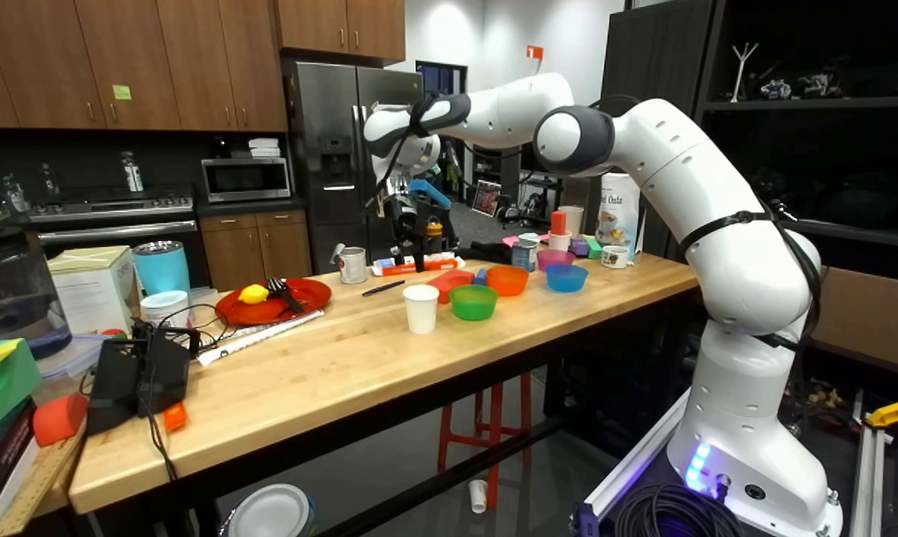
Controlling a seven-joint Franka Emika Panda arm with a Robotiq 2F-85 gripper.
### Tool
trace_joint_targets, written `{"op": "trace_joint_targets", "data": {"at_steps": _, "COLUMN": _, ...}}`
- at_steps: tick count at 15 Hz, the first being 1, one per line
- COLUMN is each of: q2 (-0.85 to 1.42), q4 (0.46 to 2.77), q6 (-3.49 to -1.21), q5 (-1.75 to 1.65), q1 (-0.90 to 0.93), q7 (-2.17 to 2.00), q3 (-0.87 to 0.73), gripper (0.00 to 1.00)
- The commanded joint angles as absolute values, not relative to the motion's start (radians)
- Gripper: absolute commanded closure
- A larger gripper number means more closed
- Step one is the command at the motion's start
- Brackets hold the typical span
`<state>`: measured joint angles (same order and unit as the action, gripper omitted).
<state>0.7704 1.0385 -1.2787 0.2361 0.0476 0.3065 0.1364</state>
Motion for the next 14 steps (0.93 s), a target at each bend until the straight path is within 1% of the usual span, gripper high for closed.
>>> {"op": "trace_joint_targets", "data": {"at_steps": 1, "q2": 0.773, "q4": 1.029, "q6": -1.291, "q5": 0.223, "q1": 0.046, "q7": 0.309, "q3": 0.142, "gripper": 0.00}}
{"op": "trace_joint_targets", "data": {"at_steps": 4, "q2": 0.769, "q4": 1.023, "q6": -1.301, "q5": 0.219, "q1": 0.051, "q7": 0.318, "q3": 0.136, "gripper": 0.00}}
{"op": "trace_joint_targets", "data": {"at_steps": 6, "q2": 0.794, "q4": 0.987, "q6": -1.234, "q5": 0.246, "q1": 0.033, "q7": 0.274, "q3": 0.144, "gripper": 0.00}}
{"op": "trace_joint_targets", "data": {"at_steps": 9, "q2": 0.811, "q4": 1.004, "q6": -1.180, "q5": 0.335, "q1": 0.007, "q7": 0.223, "q3": 0.154, "gripper": 0.00}}
{"op": "trace_joint_targets", "data": {"at_steps": 14, "q2": 0.868, "q4": 1.004, "q6": -1.155, "q5": 0.474, "q1": -0.018, "q7": 0.092, "q3": 0.148, "gripper": 0.00}}
